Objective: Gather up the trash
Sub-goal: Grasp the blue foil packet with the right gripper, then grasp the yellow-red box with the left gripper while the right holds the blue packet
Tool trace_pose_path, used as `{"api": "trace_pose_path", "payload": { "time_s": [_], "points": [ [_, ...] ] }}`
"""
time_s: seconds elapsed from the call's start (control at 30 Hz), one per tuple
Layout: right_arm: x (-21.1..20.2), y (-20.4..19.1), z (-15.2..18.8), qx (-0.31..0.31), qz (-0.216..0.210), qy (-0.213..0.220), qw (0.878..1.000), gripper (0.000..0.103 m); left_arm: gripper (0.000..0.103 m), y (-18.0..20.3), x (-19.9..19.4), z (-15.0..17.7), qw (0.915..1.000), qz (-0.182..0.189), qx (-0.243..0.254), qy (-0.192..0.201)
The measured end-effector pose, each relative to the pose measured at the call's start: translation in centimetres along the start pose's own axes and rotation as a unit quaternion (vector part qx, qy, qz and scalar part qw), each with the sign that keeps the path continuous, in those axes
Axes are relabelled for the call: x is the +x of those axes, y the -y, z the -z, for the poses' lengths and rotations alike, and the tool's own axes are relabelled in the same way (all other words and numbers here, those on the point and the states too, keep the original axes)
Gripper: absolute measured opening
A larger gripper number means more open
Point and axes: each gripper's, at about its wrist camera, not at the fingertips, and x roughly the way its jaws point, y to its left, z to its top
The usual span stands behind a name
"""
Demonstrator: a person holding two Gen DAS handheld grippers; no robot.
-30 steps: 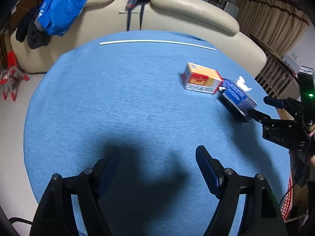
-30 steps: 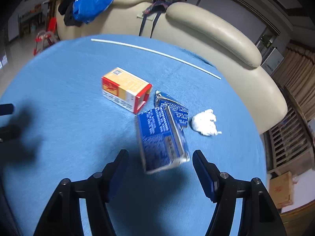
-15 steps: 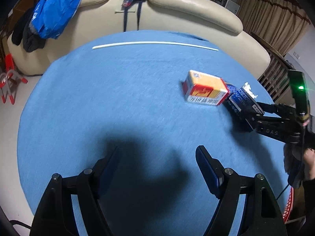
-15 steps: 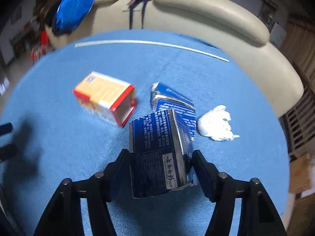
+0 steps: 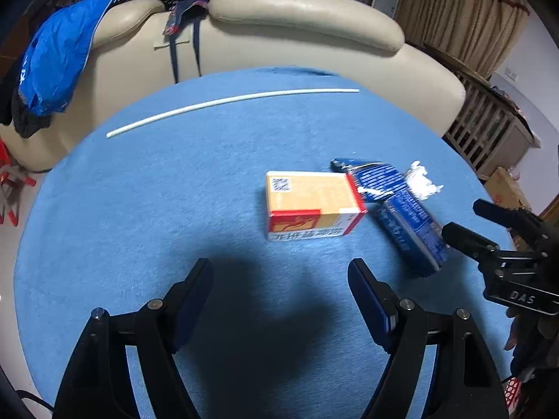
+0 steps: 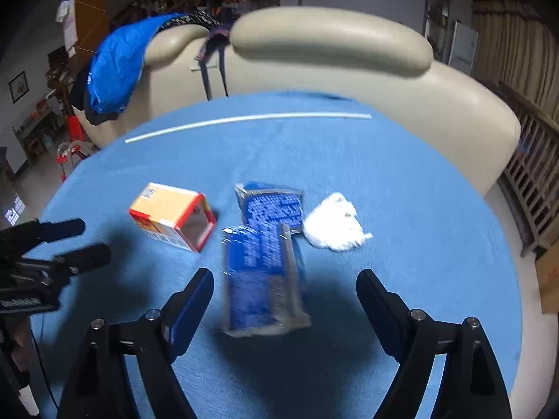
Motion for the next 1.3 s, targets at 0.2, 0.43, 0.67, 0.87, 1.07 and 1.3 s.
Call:
{"api": "trace_pose_path", "payload": {
  "time_s": [0.2,0.43,0.67,0.87,1.07,1.3],
  "points": [
    [3.9,-2.5,0.1,-0.064,0.033,-0.04,0.997,0.086,0.08,-1.3,-0.1,-0.1,0.9999,-0.006,-0.016,0.002],
    [6.3,-0.5,0.4,0.001,0.002,-0.073,0.997,0.06,0.08,-0.2,1.0,-1.5,0.9999,0.003,-0.01,0.004],
    [3.7,2.0,1.8,0.05,-0.007,-0.057,0.997,0.06,0.08,3.8,3.1,-3.0,0.9998,-0.007,0.011,0.014],
    [0.9,3.0,2.7,0.078,-0.015,-0.033,0.996,0.06,0.087,5.6,5.2,-3.8,0.9973,-0.058,0.04,0.021],
    [-0.8,3.5,3.4,0.093,-0.021,-0.025,0.995,0.06,0.087,5.4,6.5,-3.8,0.9952,-0.082,0.052,0.009],
    [-1.2,3.3,3.7,0.1,-0.025,-0.019,0.995,0.06,0.082,4.5,6.7,-3.6,0.997,-0.049,0.059,0.012]
  ]
}}
